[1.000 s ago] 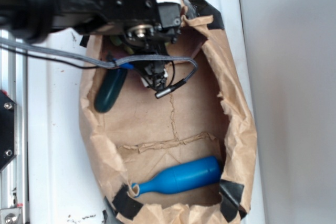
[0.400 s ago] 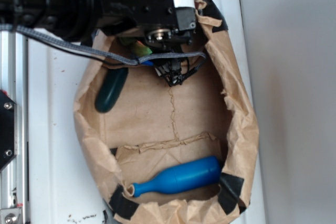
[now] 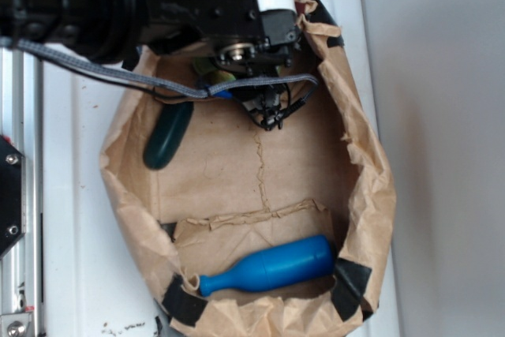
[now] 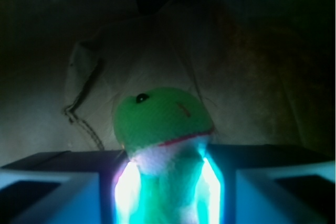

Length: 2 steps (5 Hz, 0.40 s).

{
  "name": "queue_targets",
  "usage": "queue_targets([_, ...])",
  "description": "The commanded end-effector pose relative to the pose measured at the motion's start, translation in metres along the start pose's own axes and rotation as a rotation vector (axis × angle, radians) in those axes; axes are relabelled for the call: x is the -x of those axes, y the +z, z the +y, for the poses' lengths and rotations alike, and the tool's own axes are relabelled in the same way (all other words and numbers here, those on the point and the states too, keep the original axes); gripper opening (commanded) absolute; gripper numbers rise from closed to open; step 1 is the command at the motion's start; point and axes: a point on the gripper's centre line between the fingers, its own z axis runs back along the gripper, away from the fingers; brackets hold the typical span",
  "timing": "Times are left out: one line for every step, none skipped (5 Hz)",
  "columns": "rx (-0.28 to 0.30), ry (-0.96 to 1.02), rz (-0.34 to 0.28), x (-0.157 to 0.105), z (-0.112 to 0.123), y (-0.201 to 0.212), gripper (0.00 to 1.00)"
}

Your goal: Grab the green animal.

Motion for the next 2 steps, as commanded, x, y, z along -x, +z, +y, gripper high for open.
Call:
queue_targets([0.089, -0.017, -0.017, -0.004, 0.006, 0.056, 0.0])
queue_targets([0.16, -0.048, 0.025, 0.002, 0.004, 0.087, 0.0])
